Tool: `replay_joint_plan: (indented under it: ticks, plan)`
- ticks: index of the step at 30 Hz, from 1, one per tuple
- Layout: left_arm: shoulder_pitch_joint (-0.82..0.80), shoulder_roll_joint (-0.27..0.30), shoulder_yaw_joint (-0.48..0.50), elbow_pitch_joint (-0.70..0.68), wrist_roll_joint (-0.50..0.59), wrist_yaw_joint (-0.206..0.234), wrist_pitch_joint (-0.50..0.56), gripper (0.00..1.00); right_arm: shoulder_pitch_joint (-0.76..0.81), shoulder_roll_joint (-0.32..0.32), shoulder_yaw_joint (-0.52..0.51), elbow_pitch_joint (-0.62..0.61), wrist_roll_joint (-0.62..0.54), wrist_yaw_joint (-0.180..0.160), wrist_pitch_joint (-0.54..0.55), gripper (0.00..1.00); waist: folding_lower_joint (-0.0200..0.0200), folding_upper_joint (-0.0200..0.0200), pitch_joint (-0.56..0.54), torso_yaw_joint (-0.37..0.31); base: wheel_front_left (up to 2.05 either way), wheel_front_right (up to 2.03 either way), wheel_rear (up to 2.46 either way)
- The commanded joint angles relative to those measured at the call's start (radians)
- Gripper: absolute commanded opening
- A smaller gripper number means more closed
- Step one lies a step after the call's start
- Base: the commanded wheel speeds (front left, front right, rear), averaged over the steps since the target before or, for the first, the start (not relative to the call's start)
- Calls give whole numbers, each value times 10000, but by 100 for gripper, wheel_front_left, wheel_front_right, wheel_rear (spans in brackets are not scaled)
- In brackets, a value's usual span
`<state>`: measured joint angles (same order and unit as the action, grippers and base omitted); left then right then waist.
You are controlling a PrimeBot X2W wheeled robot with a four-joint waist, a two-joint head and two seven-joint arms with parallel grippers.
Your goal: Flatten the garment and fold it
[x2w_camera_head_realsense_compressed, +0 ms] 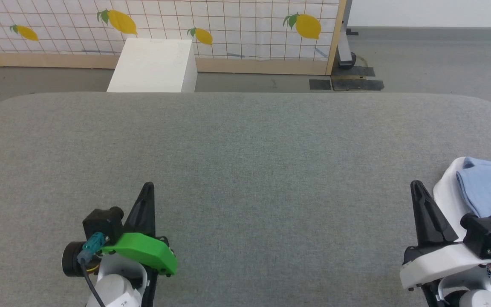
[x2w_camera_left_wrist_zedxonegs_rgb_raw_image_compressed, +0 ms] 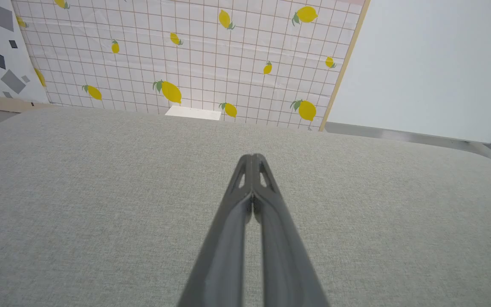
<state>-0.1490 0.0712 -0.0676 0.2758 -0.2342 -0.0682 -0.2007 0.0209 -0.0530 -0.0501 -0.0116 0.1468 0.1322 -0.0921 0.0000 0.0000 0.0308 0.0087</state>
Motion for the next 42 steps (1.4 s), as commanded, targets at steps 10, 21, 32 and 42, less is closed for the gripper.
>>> replay_joint_plan:
  ticks: [10, 21, 32, 42]
  plan:
    - [297, -49, 104, -349, 315, 135, 226, 0, -63, 8, 72, 31, -228, -5, 127, 0, 0, 0, -33, -9, 0, 0, 0]
    - [447, -70, 176, -652, 570, 204, 450, 0, -82, 11, 126, 42, -384, -6, 227, 0, 0, 0, -67, -19, 0, 0, 0]
    - [595, -89, 247, -950, 820, 271, 670, 0, -100, 13, 179, 53, -537, -7, 325, 0, 0, 0, -101, -28, 0, 0, 0]
    - [757, -111, 324, -1277, 1096, 346, 912, 0, -120, 16, 237, 64, -705, -9, 433, 0, 0, 0, -139, -39, 0, 0, 0]
